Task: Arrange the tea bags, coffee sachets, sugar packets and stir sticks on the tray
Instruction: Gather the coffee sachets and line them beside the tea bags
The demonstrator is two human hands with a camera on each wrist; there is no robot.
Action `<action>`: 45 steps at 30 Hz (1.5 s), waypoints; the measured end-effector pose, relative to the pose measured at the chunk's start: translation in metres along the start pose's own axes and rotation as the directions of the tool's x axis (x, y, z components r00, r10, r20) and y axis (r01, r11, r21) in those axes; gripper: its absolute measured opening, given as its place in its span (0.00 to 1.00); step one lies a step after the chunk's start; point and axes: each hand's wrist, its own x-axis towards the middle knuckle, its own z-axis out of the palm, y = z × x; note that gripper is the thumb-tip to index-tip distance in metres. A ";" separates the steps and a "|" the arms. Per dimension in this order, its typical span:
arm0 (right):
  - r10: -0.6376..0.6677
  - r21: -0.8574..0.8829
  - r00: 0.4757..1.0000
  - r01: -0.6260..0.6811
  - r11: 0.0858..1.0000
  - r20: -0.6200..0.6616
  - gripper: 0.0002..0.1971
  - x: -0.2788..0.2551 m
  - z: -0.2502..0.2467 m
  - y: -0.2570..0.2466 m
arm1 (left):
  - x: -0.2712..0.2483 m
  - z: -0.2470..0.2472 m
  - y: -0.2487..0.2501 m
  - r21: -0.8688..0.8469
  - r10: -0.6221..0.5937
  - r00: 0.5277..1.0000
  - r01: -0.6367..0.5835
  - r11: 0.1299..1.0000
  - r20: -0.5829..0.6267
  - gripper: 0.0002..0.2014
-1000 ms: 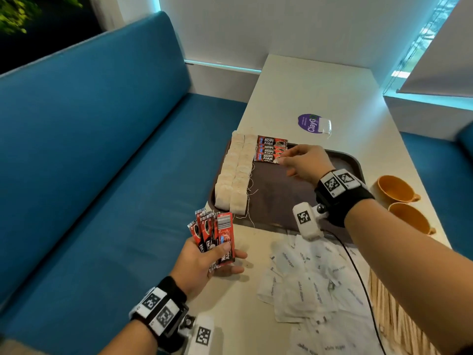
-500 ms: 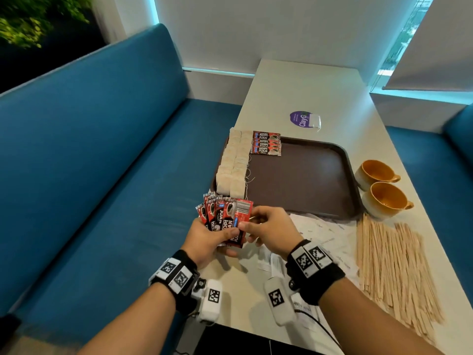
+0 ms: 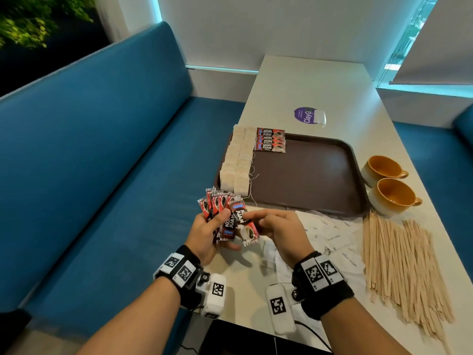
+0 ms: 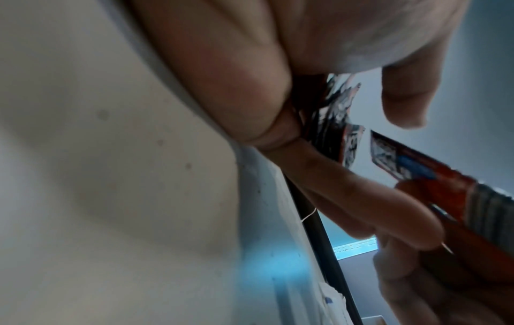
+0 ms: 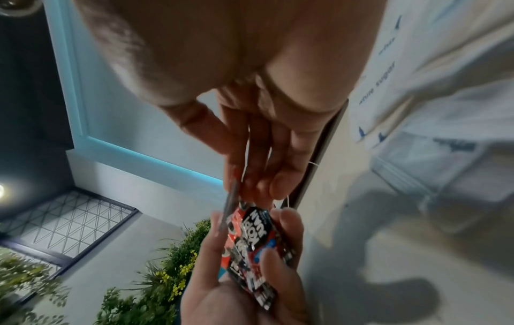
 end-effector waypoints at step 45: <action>0.064 -0.215 0.950 -0.134 0.967 -0.306 0.12 0.193 -0.115 -0.062 | 0.008 -0.009 -0.006 0.026 -0.018 0.996 0.015 1.000 0.087 0.07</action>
